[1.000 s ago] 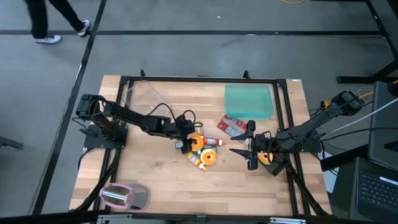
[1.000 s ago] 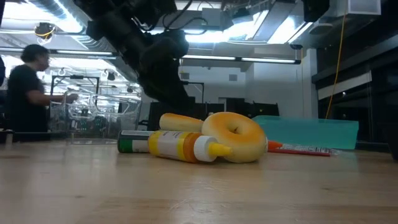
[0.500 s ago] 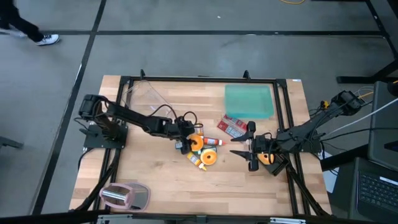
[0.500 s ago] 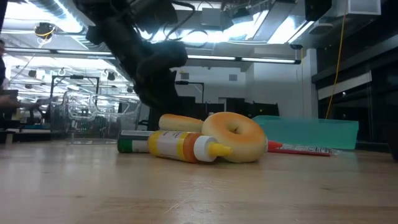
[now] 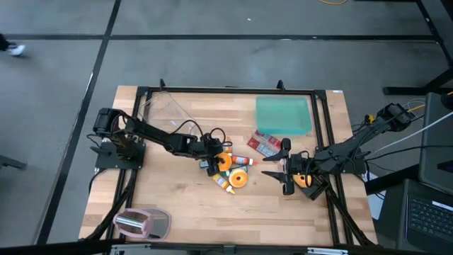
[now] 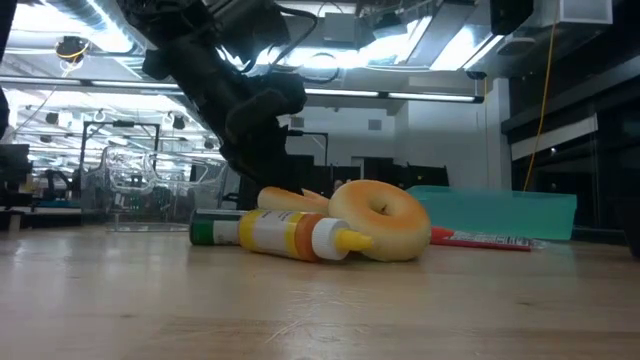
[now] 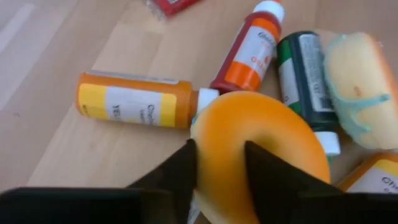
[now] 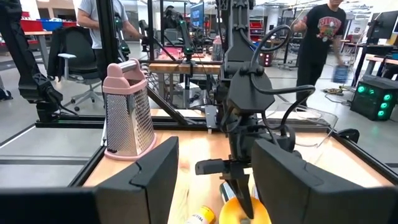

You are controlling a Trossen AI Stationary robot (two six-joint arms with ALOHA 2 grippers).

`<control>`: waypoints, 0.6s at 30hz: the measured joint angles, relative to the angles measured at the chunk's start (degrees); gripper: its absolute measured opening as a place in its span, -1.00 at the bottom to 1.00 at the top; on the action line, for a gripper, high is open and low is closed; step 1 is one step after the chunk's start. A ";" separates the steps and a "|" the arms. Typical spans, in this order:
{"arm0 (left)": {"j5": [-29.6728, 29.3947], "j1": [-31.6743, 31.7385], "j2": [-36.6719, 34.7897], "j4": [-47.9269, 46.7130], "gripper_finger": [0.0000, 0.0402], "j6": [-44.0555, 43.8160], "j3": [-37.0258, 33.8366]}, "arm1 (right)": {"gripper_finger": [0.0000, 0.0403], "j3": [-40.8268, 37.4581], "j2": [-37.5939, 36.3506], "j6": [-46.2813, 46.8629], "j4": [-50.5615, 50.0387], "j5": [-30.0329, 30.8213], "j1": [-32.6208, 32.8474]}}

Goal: Pick & Place Food Item
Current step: Put the blue donut into the black bin

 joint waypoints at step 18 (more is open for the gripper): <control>7.35 1.02 -0.76 14.28 -0.91 8.06 2.04 | 0.00 0.02 -9.71 -10.65 3.75 0.81 2.22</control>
